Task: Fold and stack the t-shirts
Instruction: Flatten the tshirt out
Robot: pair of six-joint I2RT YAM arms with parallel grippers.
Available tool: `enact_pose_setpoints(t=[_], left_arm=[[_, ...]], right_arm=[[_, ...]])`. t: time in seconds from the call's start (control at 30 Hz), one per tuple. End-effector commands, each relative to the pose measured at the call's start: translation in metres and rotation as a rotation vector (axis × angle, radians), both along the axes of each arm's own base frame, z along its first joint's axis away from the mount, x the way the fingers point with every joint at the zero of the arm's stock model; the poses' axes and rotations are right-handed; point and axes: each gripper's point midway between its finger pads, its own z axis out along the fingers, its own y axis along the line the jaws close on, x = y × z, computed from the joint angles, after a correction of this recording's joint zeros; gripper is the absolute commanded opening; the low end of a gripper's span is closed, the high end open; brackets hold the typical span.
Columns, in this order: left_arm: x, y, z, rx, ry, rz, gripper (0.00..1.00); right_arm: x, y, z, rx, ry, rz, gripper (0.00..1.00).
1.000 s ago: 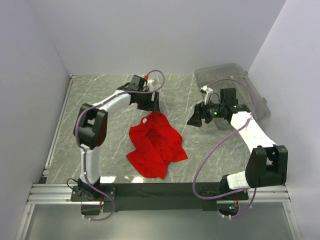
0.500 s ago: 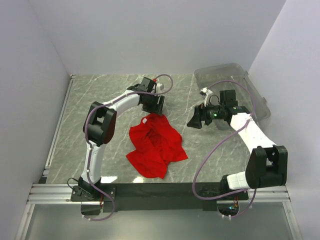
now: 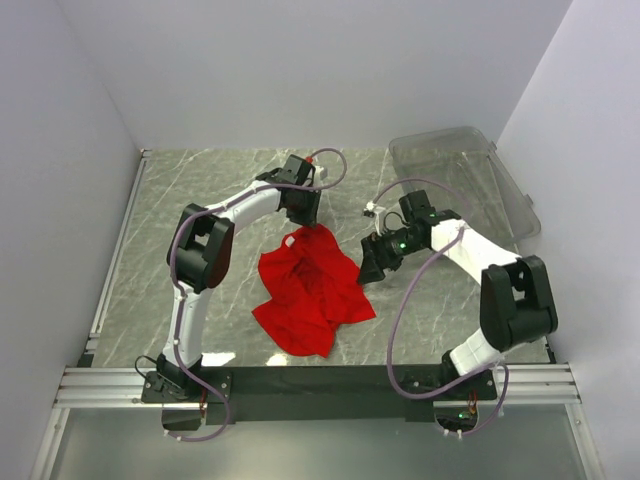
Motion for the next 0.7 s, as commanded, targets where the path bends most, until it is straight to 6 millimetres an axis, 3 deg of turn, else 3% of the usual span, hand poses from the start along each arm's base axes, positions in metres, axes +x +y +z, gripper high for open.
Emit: enact_pose_setpoints(t=[0.0, 0.27, 0.53, 0.67], left_arm=[[0.009, -0.009, 0.030, -0.044, -0.073, -0.004, 0.23], [0.002, -0.007, 0.053, -0.082, -0.113, 0.004, 0.01], [0.007, 0.000, 0.096, -0.132, -0.203, 0.041, 0.01], [0.006, 0.002, 0.102, -0.147, -0.204, 0.043, 0.01]], right_arm=[[0.005, -0.003, -0.003, -0.047, 0.016, 0.006, 0.85], [0.000, -0.004, -0.031, -0.080, 0.137, 0.004, 0.84], [-0.002, 0.002, -0.045, -0.083, 0.202, 0.019, 0.82], [-0.004, 0.006, -0.052, -0.078, 0.236, 0.037, 0.78]])
